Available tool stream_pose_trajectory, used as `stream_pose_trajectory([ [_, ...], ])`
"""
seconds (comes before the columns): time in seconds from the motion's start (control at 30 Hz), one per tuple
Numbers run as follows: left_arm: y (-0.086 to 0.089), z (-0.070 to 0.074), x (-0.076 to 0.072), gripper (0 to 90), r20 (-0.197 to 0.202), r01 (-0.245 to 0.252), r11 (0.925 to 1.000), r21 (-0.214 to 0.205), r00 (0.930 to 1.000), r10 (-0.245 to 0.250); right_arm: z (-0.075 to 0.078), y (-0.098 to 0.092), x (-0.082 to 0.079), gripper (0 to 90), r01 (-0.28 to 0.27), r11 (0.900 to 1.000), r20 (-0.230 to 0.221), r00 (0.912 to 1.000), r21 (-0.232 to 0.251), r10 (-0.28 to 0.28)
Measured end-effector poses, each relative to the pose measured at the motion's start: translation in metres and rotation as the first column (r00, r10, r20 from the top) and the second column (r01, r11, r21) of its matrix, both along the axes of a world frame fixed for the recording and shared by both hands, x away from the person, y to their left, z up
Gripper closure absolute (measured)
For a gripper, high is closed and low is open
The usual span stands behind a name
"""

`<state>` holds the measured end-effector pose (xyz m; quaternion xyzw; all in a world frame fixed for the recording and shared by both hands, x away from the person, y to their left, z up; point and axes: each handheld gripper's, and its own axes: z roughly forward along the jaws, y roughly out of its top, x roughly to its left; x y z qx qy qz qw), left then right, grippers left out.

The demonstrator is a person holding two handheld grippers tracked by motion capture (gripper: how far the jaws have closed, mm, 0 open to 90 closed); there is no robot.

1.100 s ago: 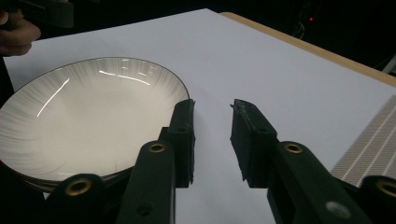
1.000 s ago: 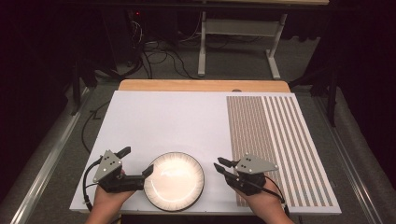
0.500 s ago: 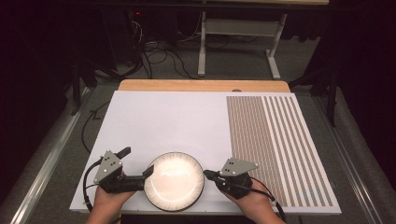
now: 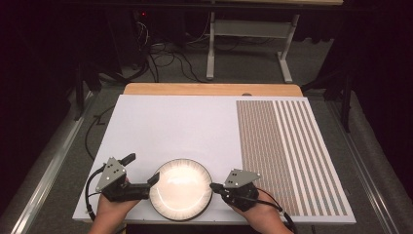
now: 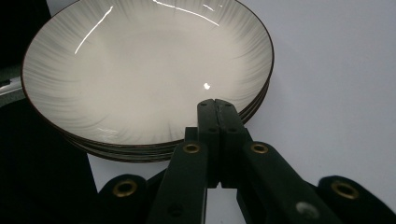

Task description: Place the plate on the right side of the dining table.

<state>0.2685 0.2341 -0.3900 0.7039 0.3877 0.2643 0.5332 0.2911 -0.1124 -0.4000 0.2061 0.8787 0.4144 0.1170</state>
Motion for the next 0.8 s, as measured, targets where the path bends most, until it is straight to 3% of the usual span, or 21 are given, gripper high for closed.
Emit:
stream_pose_trajectory([
  [0.47,0.004,0.0,0.0,0.6,0.002,-0.012,0.9999,-0.001,0.9999,0.012,-0.003,0.01,0.0,90.0,-0.014,0.9999,-0.013,0.9998,0.0,0.014],
  [0.5,0.002,0.0,-0.001,0.6,-0.011,-0.012,0.9994,-0.033,0.9999,0.012,-0.003,0.011,0.0,90.0,-0.016,0.9999,-0.013,0.9998,-0.003,0.016],
  [0.53,0.002,0.0,-0.001,0.5,-0.011,-0.012,0.9994,-0.033,0.9999,0.012,-0.004,0.013,0.0,90.0,-0.018,0.9998,-0.014,0.9997,-0.002,0.018],
  [0.57,0.005,0.001,0.0,0.6,0.003,-0.013,0.9999,-0.004,0.9999,0.013,-0.005,0.015,-0.001,90.0,-0.026,0.9996,-0.017,0.9995,-0.008,0.026],
  [0.8,0.008,0.002,-0.001,0.6,0.007,-0.021,0.9997,-0.015,0.9997,0.021,-0.006,0.023,-0.001,90.0,-0.033,0.9994,-0.024,0.9992,-0.005,0.033],
])
